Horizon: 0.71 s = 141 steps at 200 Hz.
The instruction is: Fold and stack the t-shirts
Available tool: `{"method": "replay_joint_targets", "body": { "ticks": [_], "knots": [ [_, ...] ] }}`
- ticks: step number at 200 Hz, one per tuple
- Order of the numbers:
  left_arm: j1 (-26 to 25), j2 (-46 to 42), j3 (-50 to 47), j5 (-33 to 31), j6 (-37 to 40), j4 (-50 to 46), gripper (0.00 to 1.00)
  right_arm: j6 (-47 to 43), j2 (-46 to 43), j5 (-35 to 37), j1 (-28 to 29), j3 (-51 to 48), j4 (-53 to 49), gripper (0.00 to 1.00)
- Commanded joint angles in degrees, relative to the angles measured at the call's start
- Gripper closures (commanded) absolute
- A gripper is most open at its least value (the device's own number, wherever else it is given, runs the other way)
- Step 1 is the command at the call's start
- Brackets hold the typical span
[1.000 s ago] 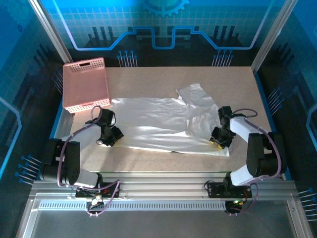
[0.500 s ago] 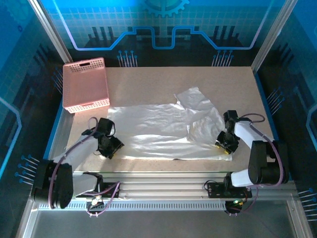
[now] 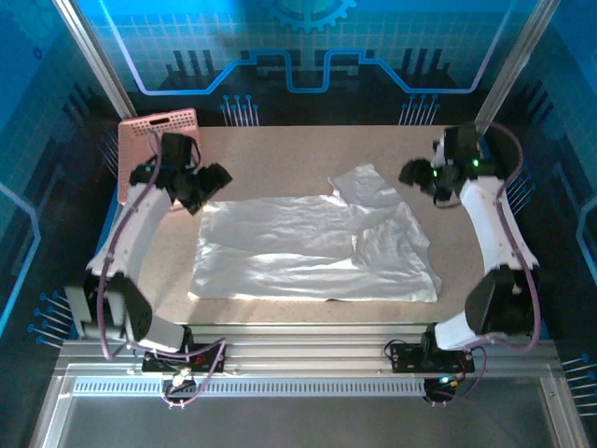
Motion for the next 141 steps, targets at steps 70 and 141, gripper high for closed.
{"method": "replay_joint_targets", "body": {
  "ticks": [70, 141],
  "knots": [
    [5.8, 17.6, 8.3, 5.1, 21.9, -2.1, 0.29, -15.0, 43.5, -6.4, 2.5, 43.9, -9.0, 0.37],
    [6.8, 21.4, 3.2, 3.5, 18.2, 7.5, 0.32, -13.7, 58.0, -4.8, 5.6, 56.2, -8.8, 0.38]
  ]
}}
